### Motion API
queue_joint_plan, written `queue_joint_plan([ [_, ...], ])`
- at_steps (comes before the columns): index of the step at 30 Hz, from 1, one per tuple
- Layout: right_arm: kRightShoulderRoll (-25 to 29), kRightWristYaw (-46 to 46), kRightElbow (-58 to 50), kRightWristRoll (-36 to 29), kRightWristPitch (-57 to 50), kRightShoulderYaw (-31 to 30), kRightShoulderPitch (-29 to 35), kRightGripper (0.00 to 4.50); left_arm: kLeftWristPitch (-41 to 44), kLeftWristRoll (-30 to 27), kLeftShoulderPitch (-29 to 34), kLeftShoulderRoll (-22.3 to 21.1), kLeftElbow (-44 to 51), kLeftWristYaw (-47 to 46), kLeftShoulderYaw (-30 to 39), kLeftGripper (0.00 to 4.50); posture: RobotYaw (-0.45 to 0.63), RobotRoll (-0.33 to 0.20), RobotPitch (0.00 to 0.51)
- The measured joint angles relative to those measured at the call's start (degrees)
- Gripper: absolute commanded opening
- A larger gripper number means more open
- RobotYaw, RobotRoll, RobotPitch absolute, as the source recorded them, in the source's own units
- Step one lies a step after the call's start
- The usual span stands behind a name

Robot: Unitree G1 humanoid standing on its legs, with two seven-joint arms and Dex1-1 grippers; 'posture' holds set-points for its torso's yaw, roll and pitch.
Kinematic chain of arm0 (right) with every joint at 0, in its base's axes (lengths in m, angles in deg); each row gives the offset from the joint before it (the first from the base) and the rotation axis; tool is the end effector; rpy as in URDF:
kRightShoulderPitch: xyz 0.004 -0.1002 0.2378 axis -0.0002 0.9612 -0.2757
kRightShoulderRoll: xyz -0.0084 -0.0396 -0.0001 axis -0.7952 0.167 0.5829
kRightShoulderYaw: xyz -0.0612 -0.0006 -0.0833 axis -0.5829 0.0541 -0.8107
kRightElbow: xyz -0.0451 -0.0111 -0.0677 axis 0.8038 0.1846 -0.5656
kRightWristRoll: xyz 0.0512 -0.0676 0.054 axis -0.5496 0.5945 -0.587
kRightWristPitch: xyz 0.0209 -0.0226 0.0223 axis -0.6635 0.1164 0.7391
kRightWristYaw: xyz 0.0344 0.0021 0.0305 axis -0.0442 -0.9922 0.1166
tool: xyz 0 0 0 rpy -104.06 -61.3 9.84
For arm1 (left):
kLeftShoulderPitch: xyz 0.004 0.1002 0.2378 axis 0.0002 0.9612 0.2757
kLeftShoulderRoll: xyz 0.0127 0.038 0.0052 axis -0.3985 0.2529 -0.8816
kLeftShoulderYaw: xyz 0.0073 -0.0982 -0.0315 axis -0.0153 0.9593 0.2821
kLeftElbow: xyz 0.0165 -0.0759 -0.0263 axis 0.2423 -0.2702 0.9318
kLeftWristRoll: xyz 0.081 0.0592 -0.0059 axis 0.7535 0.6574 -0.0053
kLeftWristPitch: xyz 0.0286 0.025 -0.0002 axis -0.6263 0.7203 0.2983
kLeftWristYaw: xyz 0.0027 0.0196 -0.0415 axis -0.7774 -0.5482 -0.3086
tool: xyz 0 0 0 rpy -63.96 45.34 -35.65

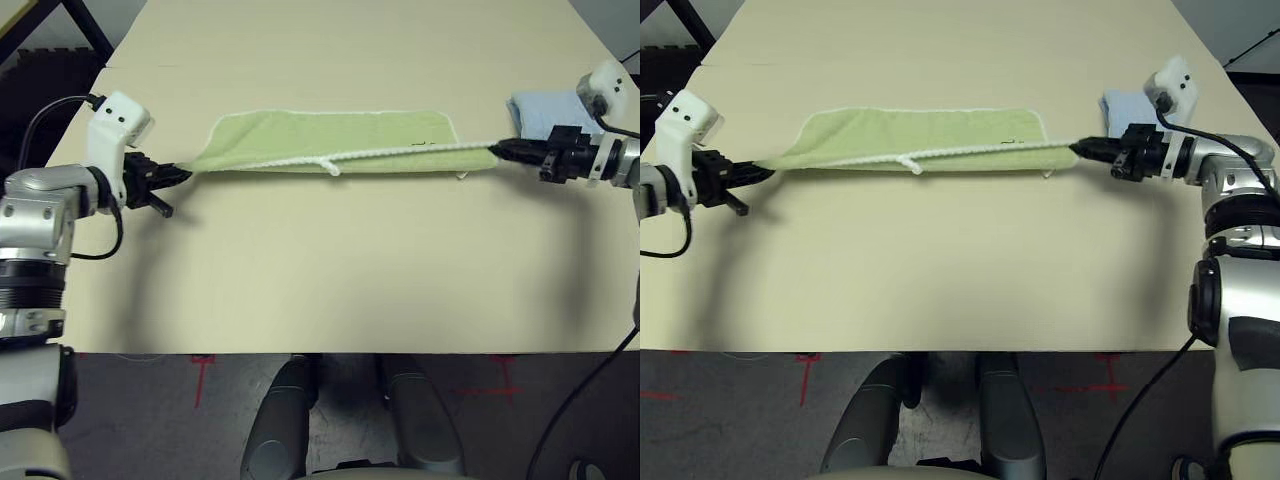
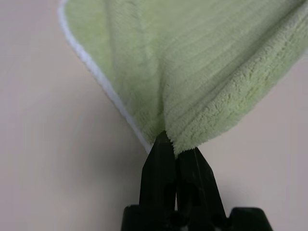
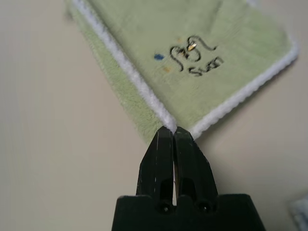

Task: Fold the towel and set it aside.

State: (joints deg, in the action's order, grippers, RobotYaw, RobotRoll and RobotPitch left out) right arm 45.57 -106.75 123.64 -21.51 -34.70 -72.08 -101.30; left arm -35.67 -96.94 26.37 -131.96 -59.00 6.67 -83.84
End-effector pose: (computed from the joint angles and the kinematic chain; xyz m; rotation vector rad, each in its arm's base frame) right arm 0.3278 -0.3288 0.2313 -0.4574 0.3357 1.0311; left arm 0.2752 0.3327 0.2388 0.4305 0.5354 -0.6431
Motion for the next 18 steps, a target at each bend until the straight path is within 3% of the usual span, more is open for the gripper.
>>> queue_joint_plan([
  [6, 2.5, -5.2, -3.3, -0.8, 0.0, -9.2, 0.6, 0.00, -1.8, -0.6, 1.2, -4.9, 0.2, 15.6, -3.6, 0.03, -0.05, 0.000, 0.270],
  [10, 7.0, -5.7, -10.2, -9.1, -3.4, -19.9, 3.6, 0.00, -5.6, -3.4, 1.4, -8.3, 0.2, 24.0, -8.5, 0.03, -0.05, 0.000, 0.271],
  [15, 14.8, -5.7, -21.1, -21.5, -8.4, -31.7, 5.1, 0.00, -8.4, -11.0, -0.3, -12.2, 0.3, 25.3, -16.1, 0.03, -0.06, 0.000, 0.270],
  [18, 19.7, -5.7, -27.1, -27.4, -11.3, -36.5, 5.3, 0.00, -11.5, -11.9, -3.0, -12.9, -0.7, 25.4, -19.9, 0.03, -0.06, 0.000, 0.270],
])
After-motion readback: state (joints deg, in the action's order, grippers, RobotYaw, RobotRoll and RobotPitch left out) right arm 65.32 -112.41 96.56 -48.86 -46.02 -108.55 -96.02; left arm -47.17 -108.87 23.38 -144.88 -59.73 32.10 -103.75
